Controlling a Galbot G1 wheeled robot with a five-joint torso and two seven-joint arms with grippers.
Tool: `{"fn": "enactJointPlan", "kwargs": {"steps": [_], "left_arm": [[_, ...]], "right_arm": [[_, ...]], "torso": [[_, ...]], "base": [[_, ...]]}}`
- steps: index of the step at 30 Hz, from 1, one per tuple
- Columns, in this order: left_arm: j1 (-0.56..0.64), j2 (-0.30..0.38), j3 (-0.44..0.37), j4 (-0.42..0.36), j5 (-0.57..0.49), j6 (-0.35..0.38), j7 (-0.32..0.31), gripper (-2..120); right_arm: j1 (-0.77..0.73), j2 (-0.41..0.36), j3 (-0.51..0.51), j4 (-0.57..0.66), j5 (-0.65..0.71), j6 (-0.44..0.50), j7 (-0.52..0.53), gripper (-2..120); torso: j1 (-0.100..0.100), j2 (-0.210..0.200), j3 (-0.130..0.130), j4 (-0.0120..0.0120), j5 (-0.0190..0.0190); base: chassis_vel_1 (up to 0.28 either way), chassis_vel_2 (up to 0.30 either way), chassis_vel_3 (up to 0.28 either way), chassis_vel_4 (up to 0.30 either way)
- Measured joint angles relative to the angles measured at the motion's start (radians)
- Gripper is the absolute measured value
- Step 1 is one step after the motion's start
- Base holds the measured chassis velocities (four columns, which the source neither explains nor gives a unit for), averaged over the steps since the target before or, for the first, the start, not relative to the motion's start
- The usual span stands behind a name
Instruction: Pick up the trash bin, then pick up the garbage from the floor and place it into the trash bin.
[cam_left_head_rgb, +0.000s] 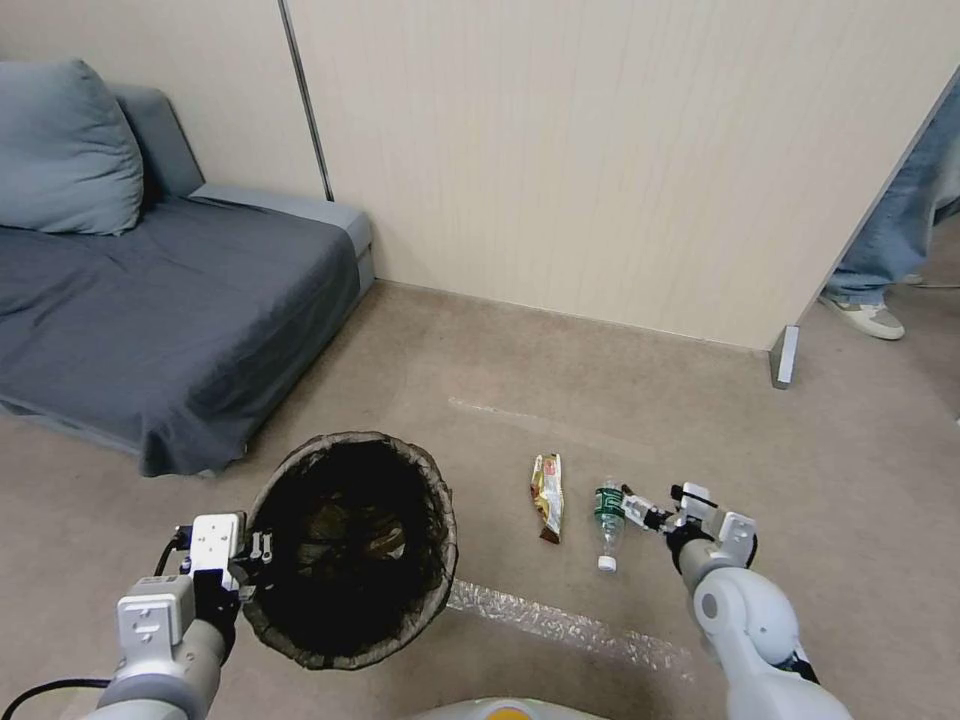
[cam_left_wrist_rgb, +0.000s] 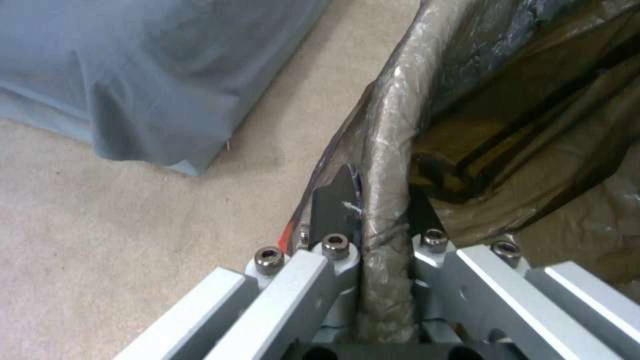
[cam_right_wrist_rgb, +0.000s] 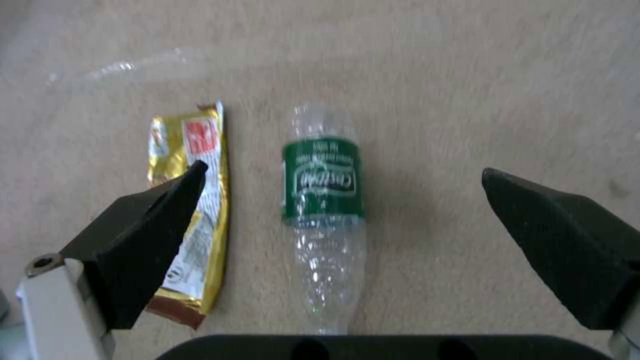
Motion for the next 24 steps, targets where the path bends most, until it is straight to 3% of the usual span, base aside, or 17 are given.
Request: {"fn": "enactJointPlan", "kwargs": {"steps": [24], "left_arm": [[0.005,-0.01,-0.002,0.0,0.005,0.004,0.001,1]], "right_arm": [[0.136,0.045,-0.059,-0.256,-0.061,0.052,0.033,100]], "torso": [[0.0,0.0,0.0,0.0,-0.0001]], "base": [[0.0,0.0,0.0,0.0]]}}
